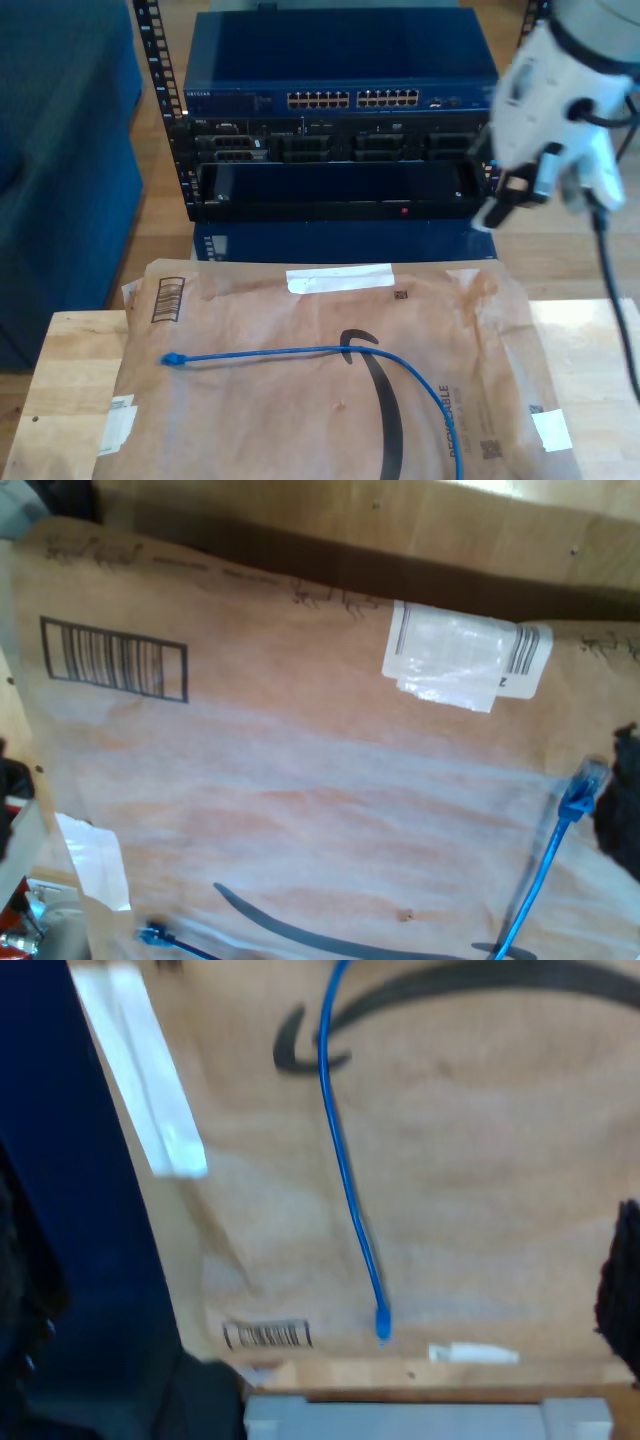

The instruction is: Grab the cable and plug it in

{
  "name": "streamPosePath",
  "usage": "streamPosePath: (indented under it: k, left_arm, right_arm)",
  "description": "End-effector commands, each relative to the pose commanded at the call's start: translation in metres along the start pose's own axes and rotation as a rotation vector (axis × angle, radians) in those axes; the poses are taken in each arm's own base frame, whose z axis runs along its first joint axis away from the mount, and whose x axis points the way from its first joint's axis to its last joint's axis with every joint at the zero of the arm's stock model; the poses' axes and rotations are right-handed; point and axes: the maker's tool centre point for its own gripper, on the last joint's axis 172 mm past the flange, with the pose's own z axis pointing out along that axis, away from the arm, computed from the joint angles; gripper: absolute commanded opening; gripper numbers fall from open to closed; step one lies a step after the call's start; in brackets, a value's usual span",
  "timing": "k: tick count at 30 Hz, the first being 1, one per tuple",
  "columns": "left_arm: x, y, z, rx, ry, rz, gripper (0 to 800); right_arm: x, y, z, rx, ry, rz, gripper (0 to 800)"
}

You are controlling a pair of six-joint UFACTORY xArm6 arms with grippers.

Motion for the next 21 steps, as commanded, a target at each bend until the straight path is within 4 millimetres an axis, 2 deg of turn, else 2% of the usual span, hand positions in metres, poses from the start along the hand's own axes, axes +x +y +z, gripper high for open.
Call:
streamPosePath:
  k: [6, 7, 10, 13, 17, 21]
  left_arm:
    - [0.000, 0.001, 0.004, 0.010, -0.007, -0.012, 800]
    - [0.000, 0.002, 0.006, 0.014, -0.013, -0.026, 800]
    - [-0.005, 0.009, 0.013, 0.018, -0.054, -0.063, 800]
    - [-0.004, 0.010, 0.020, 0.038, -0.070, -0.099, 800]
    - [-0.004, 0.011, 0.020, 0.035, -0.068, -0.113, 800]
    - [-0.003, 0.013, 0.021, 0.038, -0.068, -0.111, 800]
  right_arm:
    - [-0.015, -0.002, 0.017, -0.027, 0.007, -0.003, 798]
    - [-0.023, -0.002, 0.024, -0.029, 0.007, 0.008, 798]
    - [-0.060, 0.016, 0.052, -0.067, 0.025, 0.031, 798]
    - [-0.094, 0.025, 0.069, -0.050, 0.022, -0.043, 797]
    - [-0.105, 0.021, 0.099, -0.036, 0.078, -0.096, 794]
    - [-0.131, 0.026, 0.146, -0.054, 0.172, -0.181, 794]
